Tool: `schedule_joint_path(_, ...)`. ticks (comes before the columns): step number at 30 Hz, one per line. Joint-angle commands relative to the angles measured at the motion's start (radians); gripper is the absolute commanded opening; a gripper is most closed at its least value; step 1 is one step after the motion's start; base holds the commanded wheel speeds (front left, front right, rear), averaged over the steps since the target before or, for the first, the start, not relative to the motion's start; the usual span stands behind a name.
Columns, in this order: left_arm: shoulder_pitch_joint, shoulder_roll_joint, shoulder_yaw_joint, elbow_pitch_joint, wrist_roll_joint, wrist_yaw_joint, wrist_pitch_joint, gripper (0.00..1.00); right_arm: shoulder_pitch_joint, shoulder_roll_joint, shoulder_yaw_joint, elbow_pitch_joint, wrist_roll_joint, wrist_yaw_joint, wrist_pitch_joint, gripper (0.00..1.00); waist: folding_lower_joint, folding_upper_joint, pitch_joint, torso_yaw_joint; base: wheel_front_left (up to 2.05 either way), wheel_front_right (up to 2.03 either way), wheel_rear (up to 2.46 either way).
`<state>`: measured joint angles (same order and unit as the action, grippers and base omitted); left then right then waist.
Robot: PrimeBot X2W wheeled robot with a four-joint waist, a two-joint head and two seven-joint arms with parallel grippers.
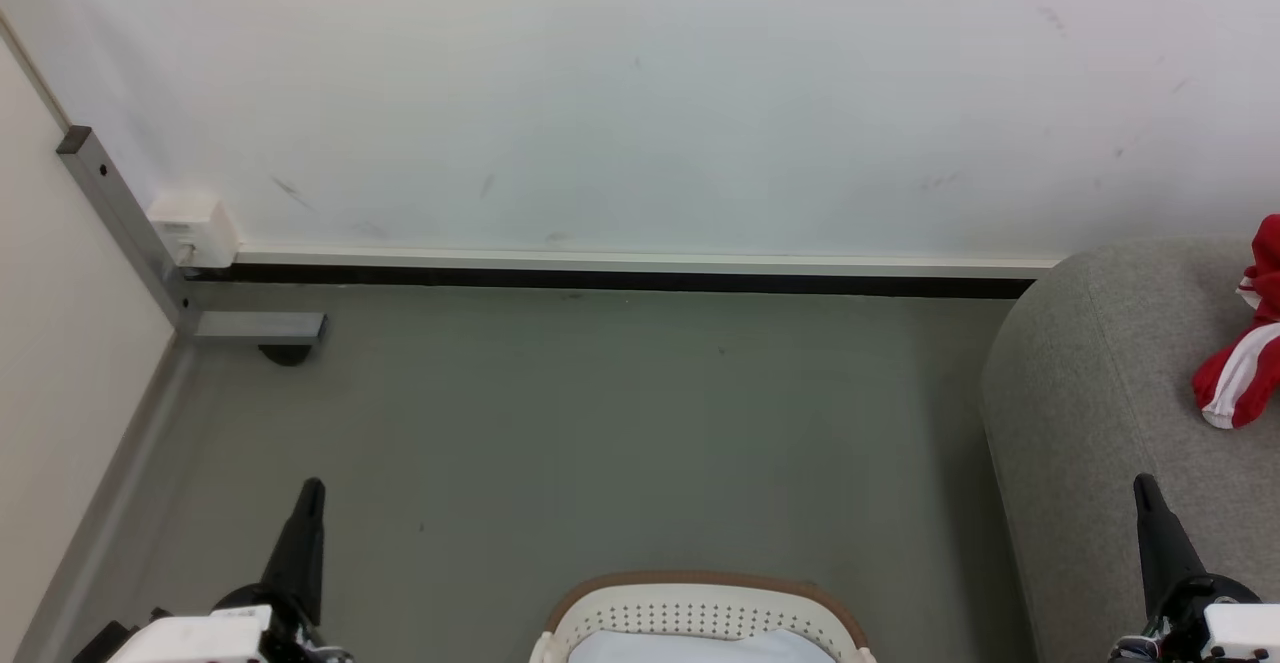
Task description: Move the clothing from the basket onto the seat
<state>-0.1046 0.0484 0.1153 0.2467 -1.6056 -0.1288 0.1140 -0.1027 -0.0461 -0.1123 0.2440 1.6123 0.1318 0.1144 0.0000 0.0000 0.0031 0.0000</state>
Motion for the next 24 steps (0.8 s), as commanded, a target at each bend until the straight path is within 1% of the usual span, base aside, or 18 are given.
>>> schedule_joint_path(1,-0.009,0.002,0.002,-0.003,-0.013,-0.005,0.004,0.00,-0.014,-0.008,-0.003,0.002,0.001,-0.002,0.003,0.00,0.0000,0.0000,0.000,0.000,0.00,0.00,0.00)
schedule_joint_path(24,-0.009,0.002,0.002,-0.003,-0.013,-0.005,0.004,0.00,-0.014,-0.008,-0.003,0.002,0.001,-0.002,0.003,0.00,0.0000,0.0000,0.000,0.000,0.00,0.00,0.00)
